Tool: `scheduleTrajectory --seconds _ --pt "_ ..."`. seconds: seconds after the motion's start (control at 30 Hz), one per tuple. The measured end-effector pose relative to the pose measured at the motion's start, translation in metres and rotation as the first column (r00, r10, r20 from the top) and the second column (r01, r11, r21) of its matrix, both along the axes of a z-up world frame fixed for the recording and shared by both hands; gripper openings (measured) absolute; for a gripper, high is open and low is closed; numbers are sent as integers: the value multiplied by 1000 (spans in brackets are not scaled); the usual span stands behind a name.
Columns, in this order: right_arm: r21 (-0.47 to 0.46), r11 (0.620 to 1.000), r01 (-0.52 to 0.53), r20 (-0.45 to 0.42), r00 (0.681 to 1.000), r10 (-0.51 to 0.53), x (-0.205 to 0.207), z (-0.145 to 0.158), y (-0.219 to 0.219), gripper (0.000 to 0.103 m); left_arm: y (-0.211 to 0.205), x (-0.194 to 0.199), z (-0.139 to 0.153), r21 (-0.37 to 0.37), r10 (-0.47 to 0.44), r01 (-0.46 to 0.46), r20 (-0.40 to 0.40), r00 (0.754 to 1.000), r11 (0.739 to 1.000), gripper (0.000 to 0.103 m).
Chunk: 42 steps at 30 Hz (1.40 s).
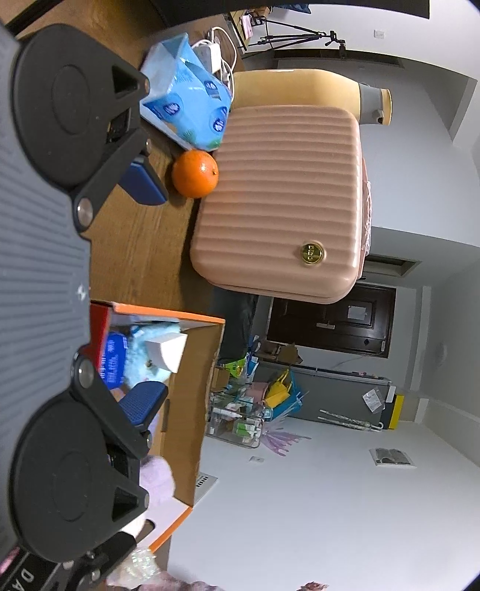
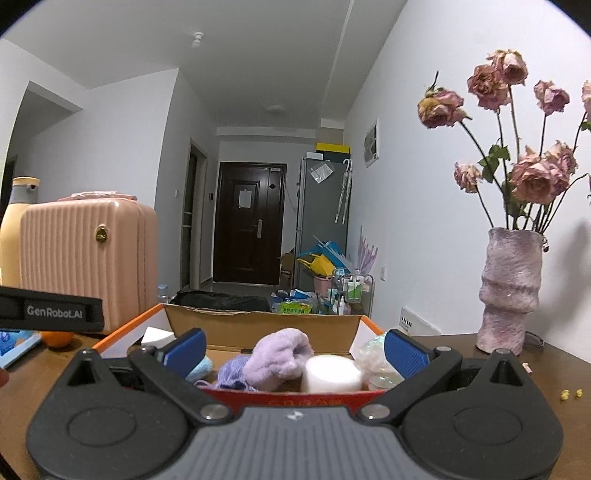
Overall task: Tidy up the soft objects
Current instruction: 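Withdraw both tools from the box toward the pink satin bow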
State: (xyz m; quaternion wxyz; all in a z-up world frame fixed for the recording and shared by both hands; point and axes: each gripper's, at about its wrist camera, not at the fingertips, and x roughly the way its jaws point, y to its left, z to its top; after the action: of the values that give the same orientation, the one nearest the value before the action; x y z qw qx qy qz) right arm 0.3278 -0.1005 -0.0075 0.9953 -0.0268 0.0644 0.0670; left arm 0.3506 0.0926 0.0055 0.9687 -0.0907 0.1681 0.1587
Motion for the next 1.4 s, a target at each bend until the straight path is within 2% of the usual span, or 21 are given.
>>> scheduleTrajectory --seconds 0.5,0.73,1.03,1.4 --pt "-56 998 -7 -4 1000 7 -58 -5 -33 103 -17 -57 -6 26 -49 50 -41 998 998 103" --pt "-81 997 -12 -37 999 9 -73 -6 -49 103 -32 -79 -10 36 -80 83 -67 995 996 103" --pt "-105 994 -1 -94 996 -9 -84 -12 -71 103 -46 -94 -16 36 -106 110 -99 989 993 103" --pt "-74 997 29 -189 981 -42 -73 -18 -89 103 -61 -99 -22 50 -138 145 -131 982 988 103"
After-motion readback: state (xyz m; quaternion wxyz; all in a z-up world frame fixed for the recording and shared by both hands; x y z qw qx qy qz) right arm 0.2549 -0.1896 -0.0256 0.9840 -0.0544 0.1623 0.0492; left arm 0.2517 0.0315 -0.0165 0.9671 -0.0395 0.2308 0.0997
